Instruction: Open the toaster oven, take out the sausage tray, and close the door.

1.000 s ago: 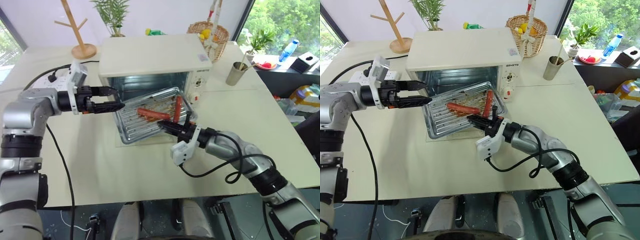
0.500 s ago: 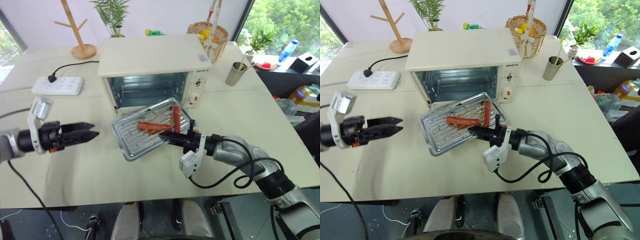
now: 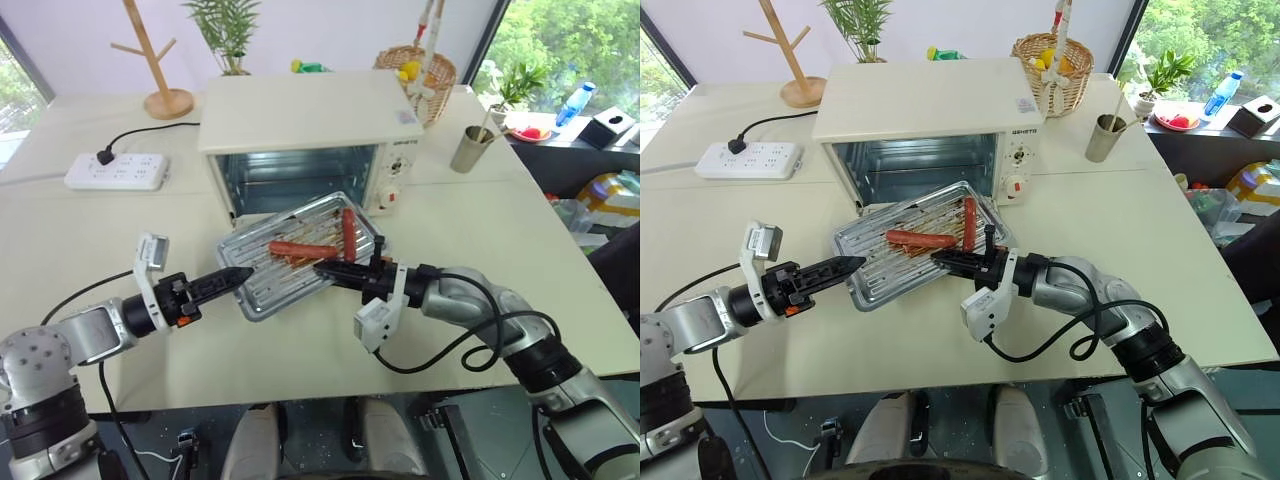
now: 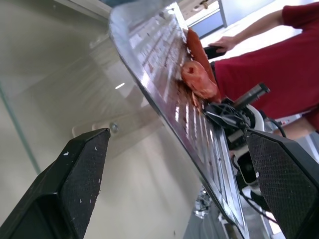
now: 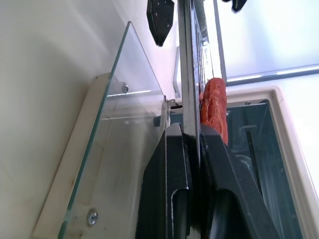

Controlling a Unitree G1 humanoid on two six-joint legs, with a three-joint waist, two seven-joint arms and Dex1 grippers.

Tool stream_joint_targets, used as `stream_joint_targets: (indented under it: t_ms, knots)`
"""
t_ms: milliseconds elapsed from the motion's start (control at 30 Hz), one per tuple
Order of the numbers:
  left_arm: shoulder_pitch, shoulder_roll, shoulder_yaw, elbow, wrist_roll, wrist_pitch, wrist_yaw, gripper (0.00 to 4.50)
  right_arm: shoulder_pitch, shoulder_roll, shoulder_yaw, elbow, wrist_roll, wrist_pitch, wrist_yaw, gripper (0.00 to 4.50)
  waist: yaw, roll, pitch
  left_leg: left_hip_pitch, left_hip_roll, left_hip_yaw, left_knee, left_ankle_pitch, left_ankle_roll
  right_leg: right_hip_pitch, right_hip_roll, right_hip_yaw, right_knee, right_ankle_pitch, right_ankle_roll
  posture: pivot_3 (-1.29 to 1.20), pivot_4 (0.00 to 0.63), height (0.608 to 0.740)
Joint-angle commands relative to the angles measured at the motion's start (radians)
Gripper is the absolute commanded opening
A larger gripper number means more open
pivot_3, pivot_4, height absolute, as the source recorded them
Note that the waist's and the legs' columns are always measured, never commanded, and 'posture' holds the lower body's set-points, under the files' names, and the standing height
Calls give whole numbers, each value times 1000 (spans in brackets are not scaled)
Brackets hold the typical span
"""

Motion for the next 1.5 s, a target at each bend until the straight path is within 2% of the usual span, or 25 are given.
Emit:
stream_joint_targets:
  t_ms: [33,267,433,533,600,633,767,800,1133,1233,1400,1500]
  knots:
    - [-40,-5,-18,49,-116,7,84,4500,-1,4,-38,-52,24,-1,0,53,0,0,0,0,0,0,0,0,0,0,0,0,0,0,0,0,150,740]
    - [-100,-22,-125,122,-304,-48,291,4500,-3,13,-42,-66,19,8,7,53,2,0,0,0,-1,0,0,0,0,0,-1,0,0,0,0,0,150,740]
    - [-70,15,-207,96,-442,-114,386,4500,-8,17,-45,-67,13,19,6,53,1,0,0,0,-1,0,0,0,0,0,-1,0,0,0,0,0,150,740]
    - [-34,47,-239,83,-500,-154,412,3680,-7,22,-50,-66,6,26,4,0,-1,0,0,1,0,0,-1,0,0,0,-1,0,0,0,0,0,150,740]
    - [-14,75,-258,71,-523,-170,404,2561,-7,24,-51,-63,1,27,1,0,1,0,0,1,-1,0,-1,0,-1,0,0,1,0,0,-1,0,150,740]
    - [-6,89,-267,68,-535,-179,400,2210,-6,24,-51,-63,0,27,0,0,1,0,0,1,-1,0,-1,0,-1,0,0,1,0,-1,-2,0,150,740]
    - [1,127,-299,76,-575,-219,397,197,-5,27,-50,-65,-7,27,-4,0,5,0,0,1,-2,0,-1,1,-1,1,-1,1,-1,-2,-3,0,150,740]
    - [1,135,-307,77,-581,-228,396,87,-4,28,-51,-66,-8,27,-4,0,5,0,0,1,-2,0,-1,1,-1,1,-1,1,-1,-2,-3,0,150,740]
    - [13,164,-384,106,-661,-308,435,87,7,18,-52,-79,23,30,23,0,2,0,0,1,-2,0,-1,1,-1,1,-1,1,-1,-2,-3,0,150,740]
    - [21,146,-374,127,-664,-316,431,0,12,16,-59,-87,31,34,33,1071,2,0,0,1,-2,0,-1,1,-1,1,-1,1,-1,-2,-3,0,150,740]
    - [61,108,-351,133,-664,-320,433,0,27,0,-72,-107,28,26,38,3603,2,0,0,1,-2,1,-1,1,-1,1,-1,1,-1,-2,-3,0,150,740]
    - [99,82,-329,127,-664,-319,432,0,42,-24,-88,-130,46,19,47,3603,3,0,0,1,-2,0,-1,1,-1,1,-1,1,-1,-2,-3,0,150,740]
